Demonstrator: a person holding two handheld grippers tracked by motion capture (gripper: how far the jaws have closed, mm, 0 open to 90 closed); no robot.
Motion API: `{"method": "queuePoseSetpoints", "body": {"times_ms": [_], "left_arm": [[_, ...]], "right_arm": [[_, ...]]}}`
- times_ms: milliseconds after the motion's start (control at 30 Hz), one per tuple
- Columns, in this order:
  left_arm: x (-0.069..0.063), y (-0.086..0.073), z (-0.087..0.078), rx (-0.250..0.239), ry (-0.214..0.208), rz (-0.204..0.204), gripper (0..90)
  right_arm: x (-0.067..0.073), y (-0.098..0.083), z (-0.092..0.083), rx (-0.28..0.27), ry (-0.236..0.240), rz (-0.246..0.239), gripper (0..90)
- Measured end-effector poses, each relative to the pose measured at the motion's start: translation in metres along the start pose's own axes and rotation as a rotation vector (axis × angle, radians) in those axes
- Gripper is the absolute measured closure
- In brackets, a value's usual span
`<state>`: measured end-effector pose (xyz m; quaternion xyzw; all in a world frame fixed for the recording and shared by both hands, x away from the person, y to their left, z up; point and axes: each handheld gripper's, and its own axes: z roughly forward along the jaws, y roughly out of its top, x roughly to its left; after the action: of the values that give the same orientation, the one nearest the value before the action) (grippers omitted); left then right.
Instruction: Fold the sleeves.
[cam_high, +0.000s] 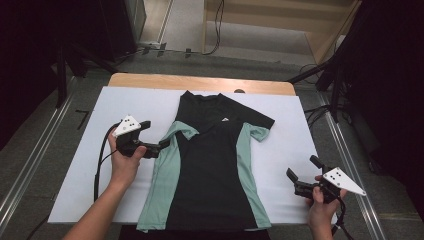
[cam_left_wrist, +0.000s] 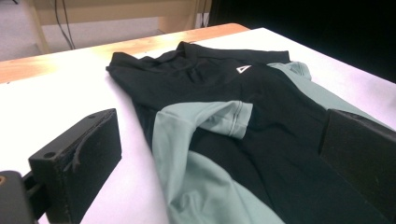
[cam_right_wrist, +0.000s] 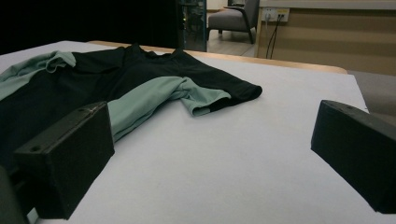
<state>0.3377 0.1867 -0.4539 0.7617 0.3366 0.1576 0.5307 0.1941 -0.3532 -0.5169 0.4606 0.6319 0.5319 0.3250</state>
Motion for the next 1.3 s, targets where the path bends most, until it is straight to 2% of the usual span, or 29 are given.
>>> {"method": "queuePoseSetpoints", "body": {"times_ms": [200,500,933,1300], "left_arm": [[0.004,-0.009,-0.013,-0.01,0.02,-0.012,0.0],[0.01,-0.025,-0.035,-0.028,0.071,-0.02,0.0],[0.018,-0.042,-0.063,-0.045,0.106,-0.051,0.0],[0.02,-0.053,-0.085,-0.061,0.137,-0.057,0.0]], "right_arm": [[0.0,0.0,0.0,-0.001,-0.002,-0.004,0.0],[0.0,0.0,0.0,0.003,-0.004,-0.003,0.0],[0.0,0.0,0.001,0.009,-0.009,-0.003,0.0],[0.0,0.0,0.001,0.012,-0.015,-0.001,0.0]]}}
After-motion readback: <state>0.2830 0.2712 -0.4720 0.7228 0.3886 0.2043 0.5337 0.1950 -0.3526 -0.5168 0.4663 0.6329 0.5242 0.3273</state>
